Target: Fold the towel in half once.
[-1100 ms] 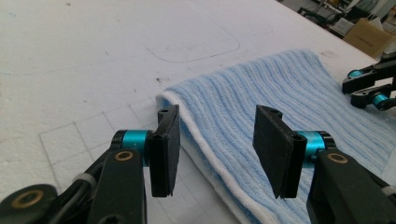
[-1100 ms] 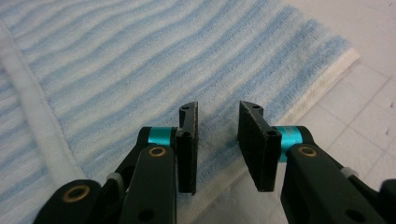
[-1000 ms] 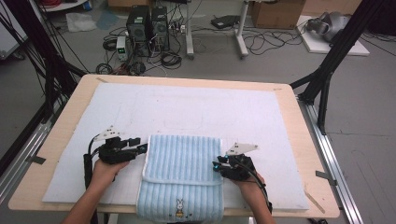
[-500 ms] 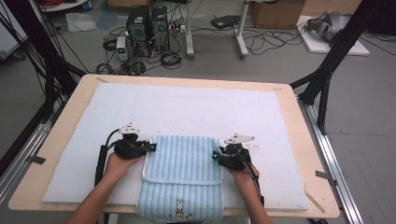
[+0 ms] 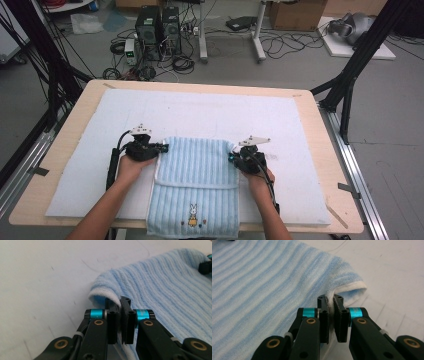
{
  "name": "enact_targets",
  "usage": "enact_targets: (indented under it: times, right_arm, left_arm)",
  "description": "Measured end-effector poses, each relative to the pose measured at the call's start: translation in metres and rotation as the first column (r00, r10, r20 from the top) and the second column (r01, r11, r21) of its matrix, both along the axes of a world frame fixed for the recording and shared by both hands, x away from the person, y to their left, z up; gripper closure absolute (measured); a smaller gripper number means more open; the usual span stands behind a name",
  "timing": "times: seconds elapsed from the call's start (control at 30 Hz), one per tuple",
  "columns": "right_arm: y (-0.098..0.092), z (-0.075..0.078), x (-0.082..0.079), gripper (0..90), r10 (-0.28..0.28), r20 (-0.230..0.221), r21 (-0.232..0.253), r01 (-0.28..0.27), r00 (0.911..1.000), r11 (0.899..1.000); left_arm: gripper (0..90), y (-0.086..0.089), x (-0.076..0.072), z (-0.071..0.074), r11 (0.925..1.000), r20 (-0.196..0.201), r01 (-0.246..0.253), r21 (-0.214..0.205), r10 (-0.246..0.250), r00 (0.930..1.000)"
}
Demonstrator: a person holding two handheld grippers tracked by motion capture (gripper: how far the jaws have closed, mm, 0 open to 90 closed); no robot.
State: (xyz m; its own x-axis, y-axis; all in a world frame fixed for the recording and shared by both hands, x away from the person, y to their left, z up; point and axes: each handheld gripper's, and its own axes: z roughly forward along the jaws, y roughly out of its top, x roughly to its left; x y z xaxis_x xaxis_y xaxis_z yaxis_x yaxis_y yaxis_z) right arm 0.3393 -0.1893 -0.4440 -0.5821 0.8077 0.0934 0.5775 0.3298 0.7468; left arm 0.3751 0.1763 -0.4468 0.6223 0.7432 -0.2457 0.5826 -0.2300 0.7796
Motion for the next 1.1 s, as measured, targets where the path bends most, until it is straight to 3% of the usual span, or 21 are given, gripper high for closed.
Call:
enact_targets:
  times: [0.27,0.33,0.43,0.5,0.57,0.73,0.9,0.93,1.0,1.03,1.1]
  right_arm:
    - [0.001,0.003,0.03,84.4,-0.045,0.026,-0.005,0.045,0.9987,0.999]
    - [0.002,0.004,0.039,84.3,-0.06,0.037,-0.009,0.06,0.9975,0.998]
    - [0.002,0.006,0.046,84.2,-0.066,0.05,-0.005,0.067,0.9965,0.998]
    - [0.002,0.008,0.051,84.2,-0.082,0.056,-0.014,0.083,0.995,0.996]
    - [0.003,0.012,0.058,84.2,-0.091,0.064,-0.031,0.094,0.9937,0.995]
    - [0.005,0.015,0.062,84.2,-0.105,0.071,-0.03,0.108,0.9919,0.994]
    - [0.005,0.011,0.064,83.5,-0.108,0.057,-0.037,0.11,0.9925,0.993]
    - [0.005,0.011,0.064,83.3,-0.109,0.062,-0.033,0.111,0.9921,0.993]
    - [0.006,0.011,0.063,79.7,-0.114,0.058,-0.033,0.116,0.9918,0.993]
    - [0.005,0.011,0.064,75.7,-0.115,0.061,-0.031,0.117,0.9915,0.993]
    - [0.002,0.012,0.063,61.1,-0.14,0.052,-0.002,0.14,0.9888,0.99]
  left_arm:
    - [84.9,0.0,0.026,0.007,0.9989,0.039,-0.022,-0.04,0.024,0.999]
    - [84.8,0.001,0.03,0.007,0.9972,0.056,-0.033,-0.067,0.037,0.9977]
    - [84.7,-0.001,0.038,0.007,0.9979,0.057,-0.031,-0.058,0.034,0.9978]
    - [84.5,-0.002,0.042,0.01,0.9986,0.079,-0.019,-0.048,0.023,0.9966]
    - [84.5,-0.002,0.044,0.012,0.9975,0.108,-0.022,-0.067,0.03,0.9938]
    - [84.6,-0.004,0.047,0.012,0.9987,0.104,-0.019,-0.047,0.024,0.9943]
    - [83.5,-0.003,0.048,0.011,0.9982,0.109,-0.027,-0.053,0.033,0.9935]
    - [81.0,-0.003,0.048,0.011,0.9986,0.104,-0.031,-0.043,0.035,0.9939]
    - [66.3,-0.003,0.048,0.011,0.9973,0.084,-0.056,-0.048,0.06,0.9947]
    - [59.5,-0.002,0.048,0.011,0.9966,0.073,-0.067,-0.049,0.07,0.9949]
    - [54.6,0.001,0.045,0.012,0.9959,0.074,-0.071,-0.056,0.075,0.9945]
